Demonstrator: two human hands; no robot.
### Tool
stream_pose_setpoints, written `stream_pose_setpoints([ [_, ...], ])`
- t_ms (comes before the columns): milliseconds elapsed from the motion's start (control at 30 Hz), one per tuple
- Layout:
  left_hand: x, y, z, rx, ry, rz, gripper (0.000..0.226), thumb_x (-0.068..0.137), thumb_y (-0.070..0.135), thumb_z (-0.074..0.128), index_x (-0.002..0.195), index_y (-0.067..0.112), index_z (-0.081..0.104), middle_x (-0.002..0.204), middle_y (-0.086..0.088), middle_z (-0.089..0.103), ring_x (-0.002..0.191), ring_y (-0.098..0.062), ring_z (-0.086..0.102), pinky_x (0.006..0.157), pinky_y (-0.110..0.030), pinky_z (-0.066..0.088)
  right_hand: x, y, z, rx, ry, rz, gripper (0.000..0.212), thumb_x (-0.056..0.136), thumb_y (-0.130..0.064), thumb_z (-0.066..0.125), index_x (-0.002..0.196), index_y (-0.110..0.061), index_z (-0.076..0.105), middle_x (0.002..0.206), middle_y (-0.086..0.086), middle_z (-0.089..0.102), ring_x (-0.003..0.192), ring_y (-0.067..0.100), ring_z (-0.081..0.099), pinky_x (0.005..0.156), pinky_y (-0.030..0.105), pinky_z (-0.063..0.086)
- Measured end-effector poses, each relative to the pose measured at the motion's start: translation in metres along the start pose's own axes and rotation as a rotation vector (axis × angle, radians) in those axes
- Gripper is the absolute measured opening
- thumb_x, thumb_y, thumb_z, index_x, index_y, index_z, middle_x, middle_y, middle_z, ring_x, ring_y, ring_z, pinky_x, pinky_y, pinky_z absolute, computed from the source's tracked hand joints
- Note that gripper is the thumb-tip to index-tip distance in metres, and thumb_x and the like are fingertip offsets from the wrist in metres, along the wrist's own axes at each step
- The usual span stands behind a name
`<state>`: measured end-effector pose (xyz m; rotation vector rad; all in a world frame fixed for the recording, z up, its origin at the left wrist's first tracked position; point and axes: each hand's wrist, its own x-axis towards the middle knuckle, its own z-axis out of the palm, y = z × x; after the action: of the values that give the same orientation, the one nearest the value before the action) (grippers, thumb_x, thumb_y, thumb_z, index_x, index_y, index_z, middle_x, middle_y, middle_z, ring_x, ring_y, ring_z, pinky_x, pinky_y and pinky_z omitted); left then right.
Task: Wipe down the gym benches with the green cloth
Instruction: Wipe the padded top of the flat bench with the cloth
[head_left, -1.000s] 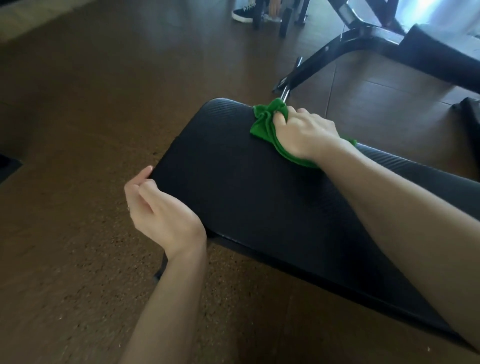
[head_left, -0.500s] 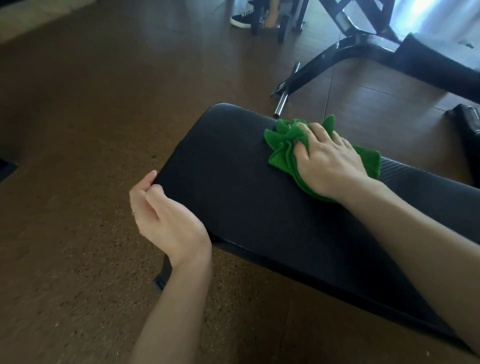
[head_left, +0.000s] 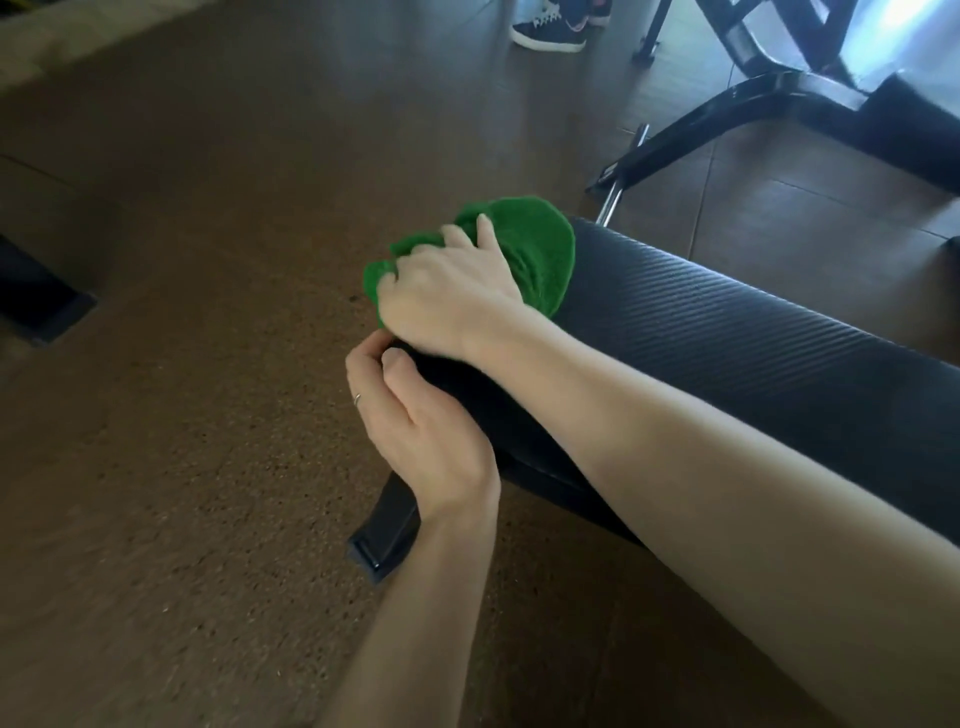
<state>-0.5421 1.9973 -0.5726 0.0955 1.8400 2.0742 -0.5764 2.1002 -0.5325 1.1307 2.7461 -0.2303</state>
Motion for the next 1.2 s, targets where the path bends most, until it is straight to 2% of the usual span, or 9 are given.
stream_pose_setpoints([
  [133,0.012,0.017,-0.019,-0.281,0.018,-0.339,0.049,0.091,0.05,0.05,0.126,0.019,0.065,0.112,0.004,0.071,0.095,-0.012,0.07,0.075,-0.03,0.056,-0.061,0.001,0.02,0.085,0.192,-0.175,0.047,0.105,-0.043,0.027,0.137,-0.027,0.057,0.152,-0.006,0.05,0.15,0.028,0.028,0.124,0.055,0.013],
  [233,0.024,0.032,-0.04,-0.315,0.164,-0.393,0.034,0.103,0.045,0.044,0.119,0.026,0.067,0.117,0.008,0.072,0.103,-0.006,0.068,0.074,-0.02,0.051,-0.116,-0.001,0.034,0.016,0.18,-0.349,0.053,0.102,-0.045,0.031,0.151,-0.031,0.048,0.165,-0.006,0.035,0.155,0.028,0.022,0.125,0.056,0.014],
  [367,0.037,0.034,-0.047,-0.269,0.199,-0.39,0.038,0.107,0.04,0.038,0.123,0.021,0.066,0.118,0.006,0.072,0.11,-0.009,0.066,0.078,-0.023,0.041,-0.115,0.009,0.032,-0.217,0.172,-0.533,0.05,0.102,-0.043,0.035,0.141,-0.026,0.06,0.16,-0.002,0.043,0.154,0.029,0.026,0.122,0.054,0.024],
  [467,0.036,0.025,-0.037,-0.265,0.165,-0.428,0.038,0.104,0.045,0.039,0.119,0.025,0.068,0.117,0.004,0.073,0.111,-0.014,0.067,0.094,-0.032,0.05,-0.083,0.008,0.02,-0.197,0.194,-0.53,0.042,0.1,-0.047,0.037,0.123,-0.03,0.068,0.132,-0.004,0.061,0.13,0.027,0.052,0.115,0.049,0.033],
  [633,0.016,0.012,-0.021,-0.205,0.057,-0.377,0.037,0.101,0.046,0.039,0.122,0.032,0.067,0.12,0.001,0.069,0.109,-0.02,0.067,0.089,-0.036,0.053,-0.024,0.003,-0.002,-0.157,0.056,-0.337,0.05,0.102,-0.051,0.026,0.084,-0.025,0.064,0.094,-0.004,0.063,0.103,0.025,0.058,0.111,0.044,0.035],
  [767,0.01,0.007,-0.013,0.023,-0.019,-0.099,0.042,0.11,0.039,0.028,0.146,0.03,0.049,0.14,0.004,0.055,0.126,-0.013,0.054,0.108,-0.039,0.046,0.013,0.025,-0.013,-0.091,0.034,-0.221,0.049,0.103,-0.048,0.03,0.068,-0.024,0.055,0.075,-0.009,0.055,0.091,0.023,0.054,0.11,0.041,0.034],
  [933,0.007,0.0,-0.009,0.053,-0.056,-0.057,0.043,0.108,0.041,0.027,0.138,0.031,0.057,0.139,0.006,0.057,0.131,-0.015,0.052,0.113,-0.047,0.042,0.028,0.067,-0.015,-0.028,0.121,-0.087,0.055,0.106,-0.05,0.023,0.112,-0.02,0.07,0.113,-0.001,0.058,0.126,0.026,0.049,0.113,0.039,0.029],
  [1067,0.01,0.0,-0.01,0.013,-0.103,-0.132,0.051,0.1,0.054,0.025,0.134,0.037,0.06,0.138,0.009,0.059,0.129,-0.015,0.055,0.113,-0.047,0.045,0.02,0.099,-0.019,0.104,0.173,0.062,0.055,0.106,-0.053,0.02,0.147,-0.03,0.048,0.153,-0.003,0.046,0.144,0.026,0.038,0.114,0.043,0.031],
  [1200,0.009,0.006,-0.013,0.015,-0.165,-0.169,0.051,0.105,0.056,0.025,0.137,0.037,0.061,0.137,0.015,0.061,0.129,-0.008,0.056,0.116,-0.041,0.042,-0.011,0.154,-0.022,0.167,0.125,0.362,0.06,0.103,-0.057,0.019,0.148,-0.03,0.05,0.151,0.011,0.053,0.138,0.034,0.047,0.107,0.043,0.038],
])
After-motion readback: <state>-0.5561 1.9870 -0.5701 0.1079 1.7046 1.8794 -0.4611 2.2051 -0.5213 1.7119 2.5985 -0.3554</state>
